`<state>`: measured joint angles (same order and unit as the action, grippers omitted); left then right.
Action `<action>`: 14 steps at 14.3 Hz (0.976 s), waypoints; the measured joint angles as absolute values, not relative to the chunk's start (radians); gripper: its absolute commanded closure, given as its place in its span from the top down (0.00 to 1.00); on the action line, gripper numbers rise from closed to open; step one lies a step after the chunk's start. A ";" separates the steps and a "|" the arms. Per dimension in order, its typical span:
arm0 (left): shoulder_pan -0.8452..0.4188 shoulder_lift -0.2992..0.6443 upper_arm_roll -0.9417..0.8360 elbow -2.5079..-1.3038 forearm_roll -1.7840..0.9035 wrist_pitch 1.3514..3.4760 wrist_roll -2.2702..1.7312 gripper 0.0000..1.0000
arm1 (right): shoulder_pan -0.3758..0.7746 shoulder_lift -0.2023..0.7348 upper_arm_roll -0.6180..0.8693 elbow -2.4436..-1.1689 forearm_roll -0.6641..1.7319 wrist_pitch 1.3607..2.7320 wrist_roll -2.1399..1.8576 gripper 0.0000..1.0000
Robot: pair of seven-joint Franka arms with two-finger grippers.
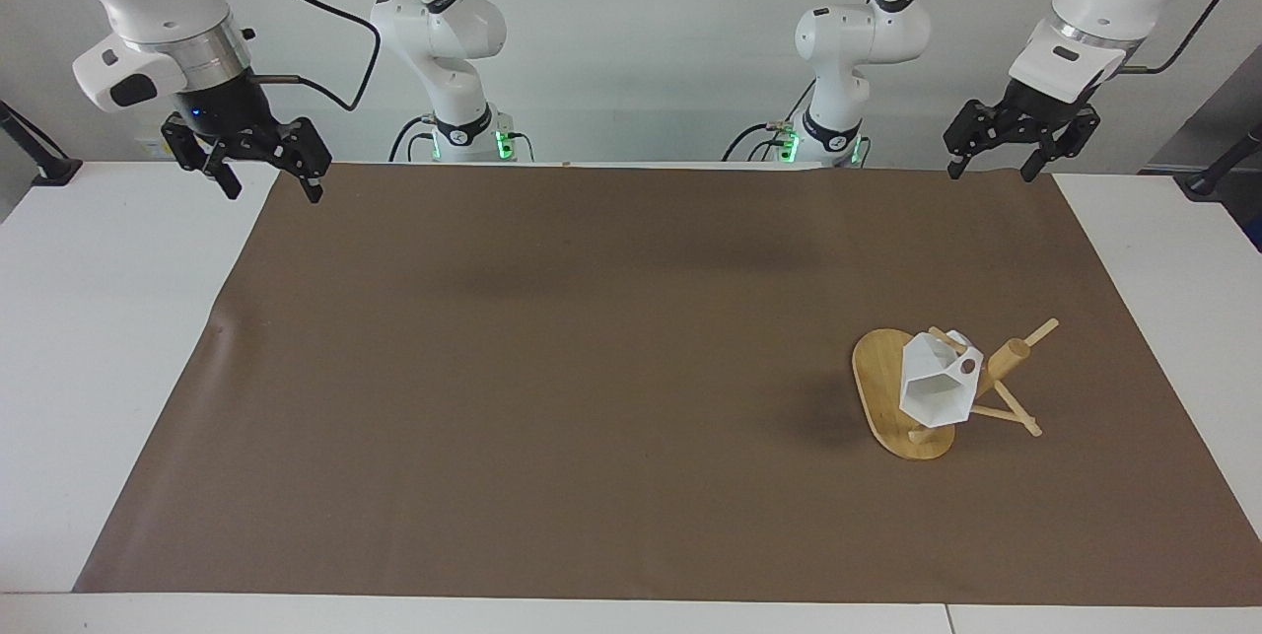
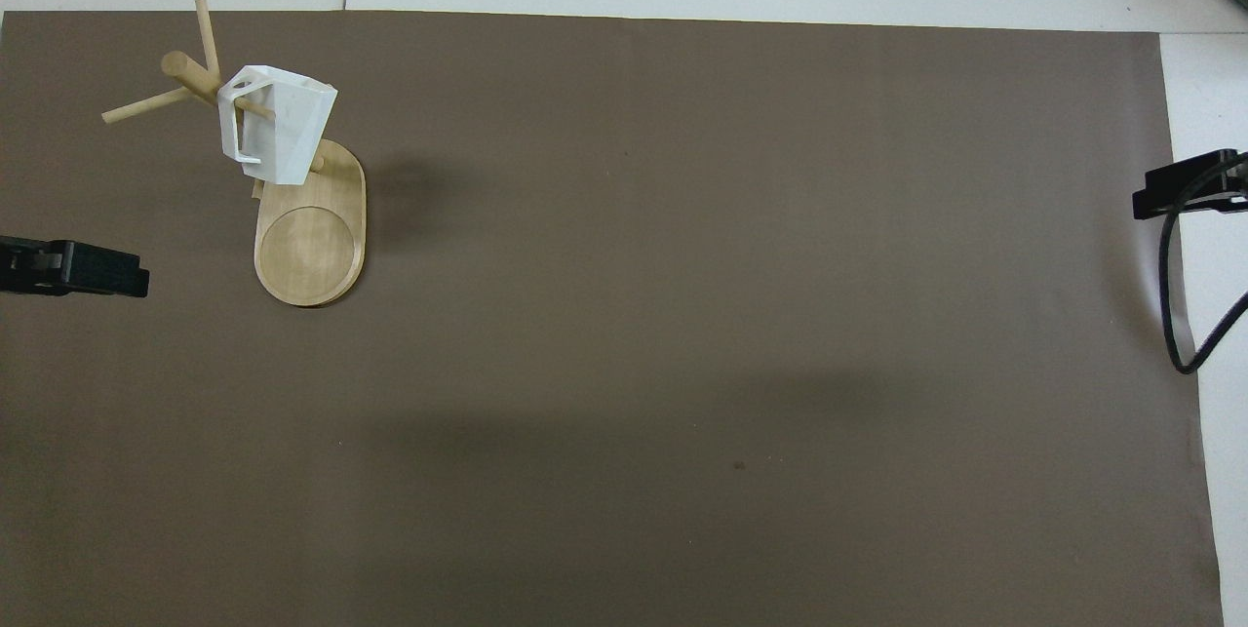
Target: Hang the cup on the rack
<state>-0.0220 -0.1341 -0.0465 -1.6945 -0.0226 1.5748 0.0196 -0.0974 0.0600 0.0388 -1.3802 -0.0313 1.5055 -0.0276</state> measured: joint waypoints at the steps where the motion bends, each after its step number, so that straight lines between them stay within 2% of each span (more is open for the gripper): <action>1: -0.022 -0.134 -0.046 -1.694 -0.023 1.575 0.020 1.00 | -0.097 0.060 0.039 -1.381 -0.031 1.505 -0.028 1.00; 14: -0.022 -0.134 -0.045 -1.697 -0.023 1.573 0.020 1.00 | -0.097 0.061 0.034 -1.405 -0.031 1.515 -0.028 1.00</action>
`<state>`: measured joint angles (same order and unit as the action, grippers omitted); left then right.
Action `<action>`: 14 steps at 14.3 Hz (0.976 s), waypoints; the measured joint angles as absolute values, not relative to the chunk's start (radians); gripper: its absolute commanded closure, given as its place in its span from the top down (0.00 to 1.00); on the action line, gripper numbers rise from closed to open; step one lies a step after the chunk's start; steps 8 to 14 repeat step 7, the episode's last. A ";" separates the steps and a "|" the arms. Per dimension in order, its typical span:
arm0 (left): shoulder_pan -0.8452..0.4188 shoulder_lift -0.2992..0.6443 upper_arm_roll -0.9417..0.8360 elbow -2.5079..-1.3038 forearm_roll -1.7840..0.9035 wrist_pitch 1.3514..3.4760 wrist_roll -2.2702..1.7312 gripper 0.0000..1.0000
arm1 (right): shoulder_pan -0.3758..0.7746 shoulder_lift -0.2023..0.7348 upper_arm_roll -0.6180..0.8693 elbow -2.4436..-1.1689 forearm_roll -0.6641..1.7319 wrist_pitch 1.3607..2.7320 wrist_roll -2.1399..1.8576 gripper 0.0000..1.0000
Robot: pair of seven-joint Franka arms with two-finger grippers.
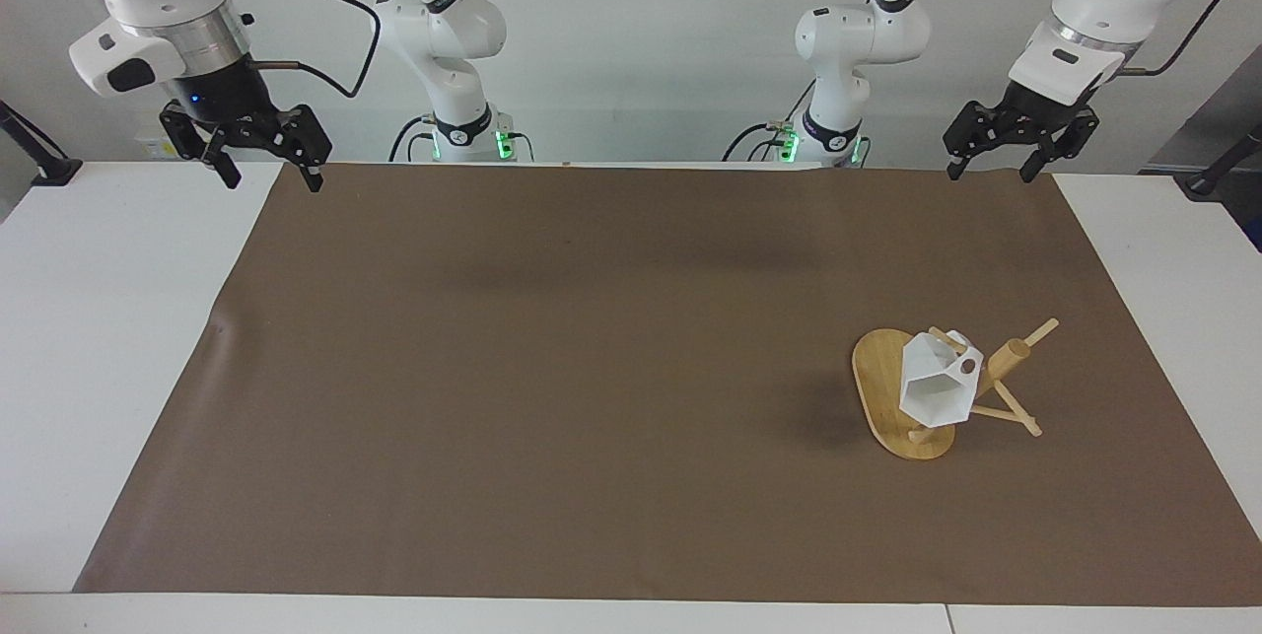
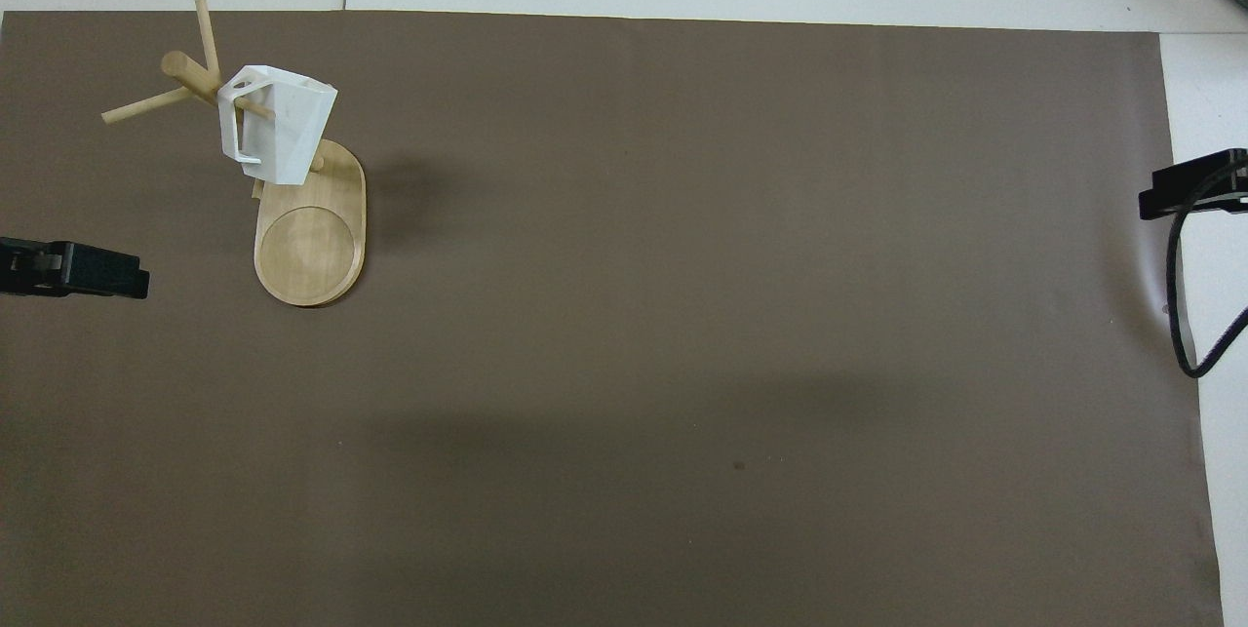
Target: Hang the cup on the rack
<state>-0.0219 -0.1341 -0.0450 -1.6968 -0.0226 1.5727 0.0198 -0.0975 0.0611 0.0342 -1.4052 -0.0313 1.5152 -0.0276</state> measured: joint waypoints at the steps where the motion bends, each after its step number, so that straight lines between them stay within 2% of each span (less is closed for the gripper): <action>1: -0.022 -0.134 -0.045 -1.697 -0.023 1.573 0.020 1.00 | -0.097 0.061 0.034 -1.405 -0.031 1.519 -0.028 1.00; 14: -0.022 -0.134 -0.045 -1.697 -0.023 1.572 0.020 1.00 | -0.097 0.061 0.033 -1.410 -0.031 1.529 -0.027 1.00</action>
